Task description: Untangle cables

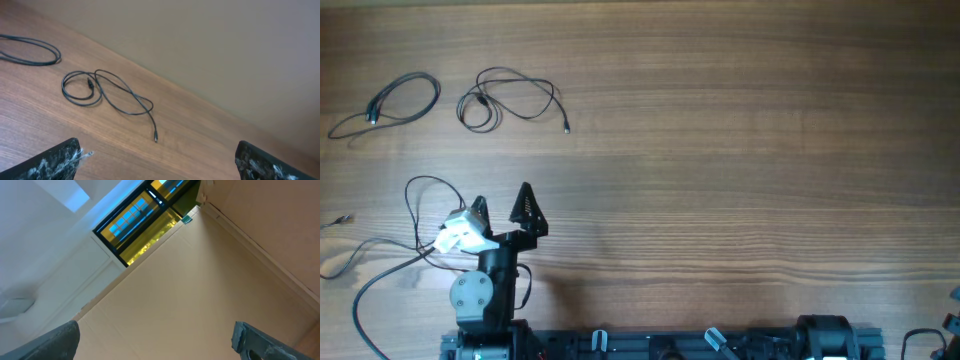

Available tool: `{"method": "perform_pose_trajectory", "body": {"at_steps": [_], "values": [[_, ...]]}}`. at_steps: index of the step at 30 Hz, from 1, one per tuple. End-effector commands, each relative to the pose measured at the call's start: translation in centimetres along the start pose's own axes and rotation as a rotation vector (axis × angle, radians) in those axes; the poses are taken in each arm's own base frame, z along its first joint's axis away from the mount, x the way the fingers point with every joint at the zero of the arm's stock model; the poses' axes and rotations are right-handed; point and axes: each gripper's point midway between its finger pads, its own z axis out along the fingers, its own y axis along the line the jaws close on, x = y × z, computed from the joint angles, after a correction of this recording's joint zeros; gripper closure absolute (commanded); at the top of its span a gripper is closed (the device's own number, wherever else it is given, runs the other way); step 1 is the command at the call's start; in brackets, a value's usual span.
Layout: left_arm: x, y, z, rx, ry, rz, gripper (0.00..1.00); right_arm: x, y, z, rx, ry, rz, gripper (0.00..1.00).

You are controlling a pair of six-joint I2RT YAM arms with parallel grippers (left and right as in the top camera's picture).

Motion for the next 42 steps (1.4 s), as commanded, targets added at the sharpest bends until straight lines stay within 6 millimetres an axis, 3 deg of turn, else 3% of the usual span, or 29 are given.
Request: {"method": "perform_pose_trajectory", "body": {"at_steps": [1, 7, 10, 14, 19, 23, 27, 32, 34, 37, 42], "values": [[0.2, 0.3, 0.0, -0.007, -0.002, 0.032, 0.0, -1.3, 0.4, -0.8, -0.013, -0.036, 0.016, 0.0], [0.2, 0.3, 0.0, -0.007, -0.002, 0.032, 0.0, -0.7, 0.0, -0.8, 0.004, -0.014, 0.006, 0.0], [0.2, 0.3, 0.0, -0.007, -0.001, 0.032, 0.0, 0.1, 0.8, -0.9, -0.045, 0.032, 0.014, 0.0], [0.1, 0.2, 0.0, -0.005, -0.005, 0.032, 0.0, 0.7, 2.1, -2.7, -0.139, 0.094, 0.027, 0.0], [0.2, 0.3, 0.0, -0.006, -0.004, 0.032, 0.0, 0.8, 1.9, -2.9, -0.134, 0.1, 0.04, 0.0], [0.2, 0.3, 0.0, -0.006, -0.004, 0.032, 0.0, 0.8, 1.9, -2.9, -0.124, 0.112, 0.212, 0.0], [-0.5, 0.6, 0.0, -0.032, -0.036, 0.033, 0.0, 1.2, 1.6, -2.9, -0.114, 0.127, 0.209, 0.0], [1.0, -1.4, 0.0, 0.095, 0.032, 0.335, 0.0, 1.6, 1.6, -2.9, -0.113, 0.144, 0.206, 0.0], [1.0, -1.3, 0.0, 0.095, 0.029, 0.386, 0.0, 2.8, 1.3, -3.0, -0.106, 0.201, 0.194, 0.0], [1.0, -1.3, 0.0, 0.095, 0.028, 0.413, 0.0, 5.0, 3.9, -4.0, -0.278, 0.322, 0.04, 0.0], [1.0, -1.3, 0.0, 0.095, 0.028, 0.414, 0.0, 6.4, 4.1, -3.7, -0.354, 0.32, -0.153, 0.0]]}}
